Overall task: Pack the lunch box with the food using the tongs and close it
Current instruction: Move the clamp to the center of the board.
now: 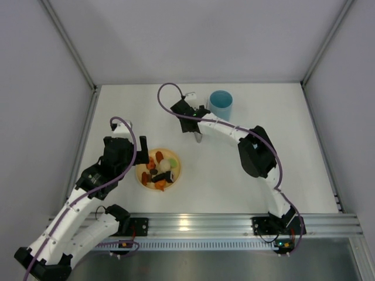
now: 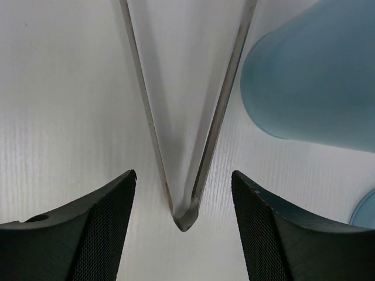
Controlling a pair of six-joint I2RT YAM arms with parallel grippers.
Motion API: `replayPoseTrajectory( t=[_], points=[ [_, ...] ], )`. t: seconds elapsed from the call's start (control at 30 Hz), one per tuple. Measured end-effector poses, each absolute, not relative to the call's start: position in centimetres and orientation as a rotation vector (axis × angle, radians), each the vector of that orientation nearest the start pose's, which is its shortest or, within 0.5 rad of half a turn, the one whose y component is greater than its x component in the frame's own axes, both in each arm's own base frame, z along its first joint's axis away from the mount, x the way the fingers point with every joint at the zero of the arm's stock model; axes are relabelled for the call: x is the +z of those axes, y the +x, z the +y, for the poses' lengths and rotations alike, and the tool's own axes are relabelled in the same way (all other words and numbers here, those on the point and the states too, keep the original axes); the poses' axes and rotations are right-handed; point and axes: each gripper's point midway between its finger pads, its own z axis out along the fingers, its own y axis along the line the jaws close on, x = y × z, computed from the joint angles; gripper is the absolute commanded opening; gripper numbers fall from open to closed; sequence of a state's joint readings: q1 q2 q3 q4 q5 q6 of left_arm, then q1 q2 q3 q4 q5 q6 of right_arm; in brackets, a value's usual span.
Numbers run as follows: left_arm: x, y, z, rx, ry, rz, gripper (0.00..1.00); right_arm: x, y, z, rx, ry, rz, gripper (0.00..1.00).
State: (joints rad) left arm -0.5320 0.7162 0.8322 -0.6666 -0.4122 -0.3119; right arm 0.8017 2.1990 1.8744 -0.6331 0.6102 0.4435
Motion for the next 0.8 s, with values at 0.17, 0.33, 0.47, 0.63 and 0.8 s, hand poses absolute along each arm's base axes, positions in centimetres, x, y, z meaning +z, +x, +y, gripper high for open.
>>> replayPoseTrajectory(
  t=[0.17, 0.33, 0.47, 0.63, 0.8],
  points=[
    [21.5, 23.8, -7.2, -0.077, -0.012, 2.075, 0.99, 6.1, 42.8, 31.6, -0.197, -0.262, 2.367, 0.58],
    [21.4, 23.8, -7.2, -0.075, -0.011, 2.079, 0.99, 5.0, 42.6, 31.7, -0.188, -0.321, 2.387, 0.53],
    [21.4, 23.8, -7.2, -0.075, -0.011, 2.079, 0.99, 4.7, 42.7, 32.1, -0.171, -0.352, 2.385, 0.45],
    [21.4, 23.8, -7.2, -0.074, -0.011, 2.079, 0.99, 3.7, 42.4, 32.5, -0.139, -0.378, 2.399, 0.36],
    [21.4, 23.8, -7.2, -0.075, -0.011, 2.079, 0.99, 2.9, 42.1, 32.8, -0.106, -0.389, 2.412, 0.22]
  ],
)
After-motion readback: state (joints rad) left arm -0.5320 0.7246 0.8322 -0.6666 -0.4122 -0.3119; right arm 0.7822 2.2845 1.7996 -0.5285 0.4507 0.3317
